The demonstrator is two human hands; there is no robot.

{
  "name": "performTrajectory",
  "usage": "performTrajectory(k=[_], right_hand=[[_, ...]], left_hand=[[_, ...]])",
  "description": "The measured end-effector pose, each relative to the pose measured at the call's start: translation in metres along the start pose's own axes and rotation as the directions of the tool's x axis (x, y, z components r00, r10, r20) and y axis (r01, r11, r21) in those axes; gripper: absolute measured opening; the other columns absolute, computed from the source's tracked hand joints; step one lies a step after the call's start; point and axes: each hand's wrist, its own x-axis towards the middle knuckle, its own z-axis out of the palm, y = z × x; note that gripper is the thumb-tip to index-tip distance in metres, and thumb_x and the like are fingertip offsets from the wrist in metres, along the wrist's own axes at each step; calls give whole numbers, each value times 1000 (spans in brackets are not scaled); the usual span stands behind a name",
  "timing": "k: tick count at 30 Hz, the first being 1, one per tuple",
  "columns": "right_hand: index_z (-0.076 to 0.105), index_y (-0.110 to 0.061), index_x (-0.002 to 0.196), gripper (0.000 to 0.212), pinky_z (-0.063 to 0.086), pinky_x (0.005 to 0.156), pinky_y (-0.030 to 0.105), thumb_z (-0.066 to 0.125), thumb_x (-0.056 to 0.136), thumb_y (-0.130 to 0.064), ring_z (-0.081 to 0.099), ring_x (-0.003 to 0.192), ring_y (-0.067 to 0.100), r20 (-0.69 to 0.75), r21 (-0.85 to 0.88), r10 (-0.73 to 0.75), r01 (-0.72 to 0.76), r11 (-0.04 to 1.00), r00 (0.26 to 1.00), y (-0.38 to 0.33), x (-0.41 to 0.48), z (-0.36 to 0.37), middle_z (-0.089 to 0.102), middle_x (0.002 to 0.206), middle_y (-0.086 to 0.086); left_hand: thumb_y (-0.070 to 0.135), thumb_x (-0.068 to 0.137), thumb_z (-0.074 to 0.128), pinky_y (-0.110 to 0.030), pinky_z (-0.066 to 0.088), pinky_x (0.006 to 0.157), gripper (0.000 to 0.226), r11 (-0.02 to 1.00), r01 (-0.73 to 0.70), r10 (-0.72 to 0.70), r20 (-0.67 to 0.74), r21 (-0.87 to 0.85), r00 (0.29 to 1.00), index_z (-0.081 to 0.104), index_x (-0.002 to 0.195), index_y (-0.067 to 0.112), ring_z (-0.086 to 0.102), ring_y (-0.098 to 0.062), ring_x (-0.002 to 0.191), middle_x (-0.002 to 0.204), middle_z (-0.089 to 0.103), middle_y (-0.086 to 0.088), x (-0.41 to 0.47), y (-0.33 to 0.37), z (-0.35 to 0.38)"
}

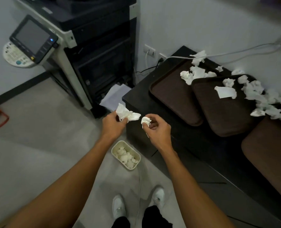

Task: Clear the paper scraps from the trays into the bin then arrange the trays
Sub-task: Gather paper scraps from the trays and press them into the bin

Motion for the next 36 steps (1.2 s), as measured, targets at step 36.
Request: performTrajectory(k=[36], right_hand=[[60, -27, 139, 48, 53, 96, 29, 72, 94, -31, 59, 118, 22, 383, -536, 317, -71, 841, 867, 411, 32, 223, 61, 134, 3]], left_hand=[[26, 95, 68, -7, 39, 49, 23, 911, 412, -412, 0, 5, 911, 72, 114, 14, 61, -12, 71, 94, 71, -2, 42, -379, 204]])
